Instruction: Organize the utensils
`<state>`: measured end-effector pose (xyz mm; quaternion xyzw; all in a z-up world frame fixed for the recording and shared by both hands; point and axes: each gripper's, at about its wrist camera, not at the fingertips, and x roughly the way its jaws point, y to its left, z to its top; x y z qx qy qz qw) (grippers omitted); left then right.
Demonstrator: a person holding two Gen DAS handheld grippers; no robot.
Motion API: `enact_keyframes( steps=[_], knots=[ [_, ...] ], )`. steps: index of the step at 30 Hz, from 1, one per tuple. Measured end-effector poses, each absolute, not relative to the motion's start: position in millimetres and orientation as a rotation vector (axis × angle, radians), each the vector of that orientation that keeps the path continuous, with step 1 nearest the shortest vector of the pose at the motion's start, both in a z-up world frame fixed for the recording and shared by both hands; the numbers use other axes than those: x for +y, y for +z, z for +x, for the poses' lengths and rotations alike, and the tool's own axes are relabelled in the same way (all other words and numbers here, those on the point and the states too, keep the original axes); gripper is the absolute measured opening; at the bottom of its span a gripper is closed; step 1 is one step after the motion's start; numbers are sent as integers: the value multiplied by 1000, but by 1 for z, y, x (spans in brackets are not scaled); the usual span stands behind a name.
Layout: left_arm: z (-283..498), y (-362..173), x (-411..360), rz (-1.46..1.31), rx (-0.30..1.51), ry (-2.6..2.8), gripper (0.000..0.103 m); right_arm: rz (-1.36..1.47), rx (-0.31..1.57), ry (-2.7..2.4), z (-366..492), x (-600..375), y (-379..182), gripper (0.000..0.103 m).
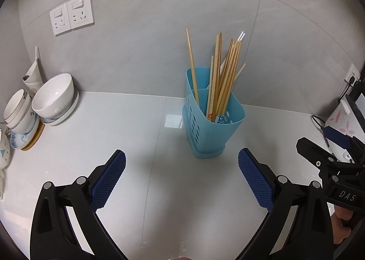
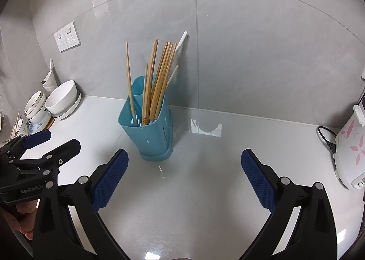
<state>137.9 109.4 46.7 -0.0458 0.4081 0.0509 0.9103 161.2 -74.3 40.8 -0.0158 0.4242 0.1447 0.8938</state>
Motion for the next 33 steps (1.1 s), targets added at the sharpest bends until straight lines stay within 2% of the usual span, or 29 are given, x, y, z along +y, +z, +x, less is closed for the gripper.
enact_keyframes(
  steps=[33],
  knots=[
    [142, 48, 109, -76, 841, 102, 97, -48, 886, 289, 161, -72, 40, 95]
  ],
)
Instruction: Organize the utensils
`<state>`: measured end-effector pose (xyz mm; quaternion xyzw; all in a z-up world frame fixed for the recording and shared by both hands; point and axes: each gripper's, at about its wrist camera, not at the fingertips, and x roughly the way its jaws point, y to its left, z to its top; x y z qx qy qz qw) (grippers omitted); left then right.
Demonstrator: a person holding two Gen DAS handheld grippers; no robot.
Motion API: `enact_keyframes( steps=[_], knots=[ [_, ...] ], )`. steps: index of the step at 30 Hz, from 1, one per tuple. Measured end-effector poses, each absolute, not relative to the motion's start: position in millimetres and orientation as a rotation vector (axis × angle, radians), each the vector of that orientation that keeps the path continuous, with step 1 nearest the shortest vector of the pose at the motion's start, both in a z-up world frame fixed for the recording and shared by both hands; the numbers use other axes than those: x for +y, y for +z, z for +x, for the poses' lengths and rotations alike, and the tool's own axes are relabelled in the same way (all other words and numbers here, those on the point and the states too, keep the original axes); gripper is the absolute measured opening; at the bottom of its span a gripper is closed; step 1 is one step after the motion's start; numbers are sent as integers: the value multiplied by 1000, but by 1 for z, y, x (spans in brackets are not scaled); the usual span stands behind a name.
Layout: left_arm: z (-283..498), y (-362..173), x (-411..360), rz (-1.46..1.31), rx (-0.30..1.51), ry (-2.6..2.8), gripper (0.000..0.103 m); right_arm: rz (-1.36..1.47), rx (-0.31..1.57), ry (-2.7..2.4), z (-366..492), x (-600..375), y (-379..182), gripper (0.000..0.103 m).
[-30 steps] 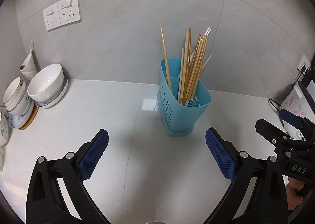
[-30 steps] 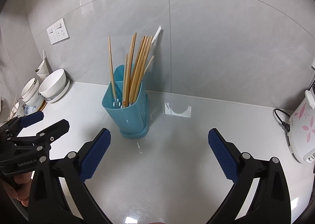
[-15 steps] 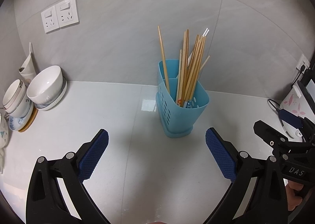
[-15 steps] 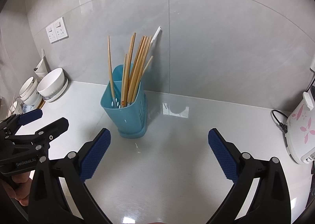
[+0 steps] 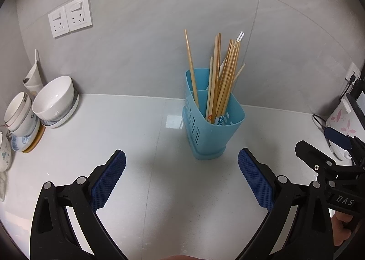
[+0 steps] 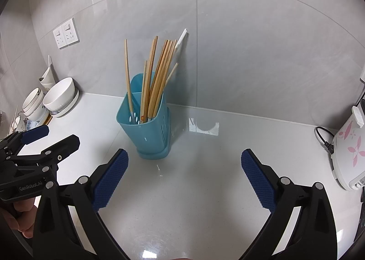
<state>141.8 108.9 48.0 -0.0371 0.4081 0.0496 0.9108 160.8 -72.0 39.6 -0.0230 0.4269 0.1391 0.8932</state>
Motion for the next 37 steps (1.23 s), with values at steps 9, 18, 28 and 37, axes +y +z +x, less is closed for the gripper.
enact_keyframes(
  steps=[9, 18, 28, 37],
  knots=[
    [143, 48, 108, -74, 843, 98, 97, -42, 894, 289, 161, -71, 38, 95],
    [144, 47, 111, -72, 846, 100, 97, -42, 894, 289, 161, -71, 38, 95],
    [142, 46, 107, -68, 848, 94, 97, -42, 895, 291, 159, -72, 37, 95],
    [143, 45, 107, -70, 853, 92, 96, -44, 897, 291, 158, -72, 38, 95]
  ],
)
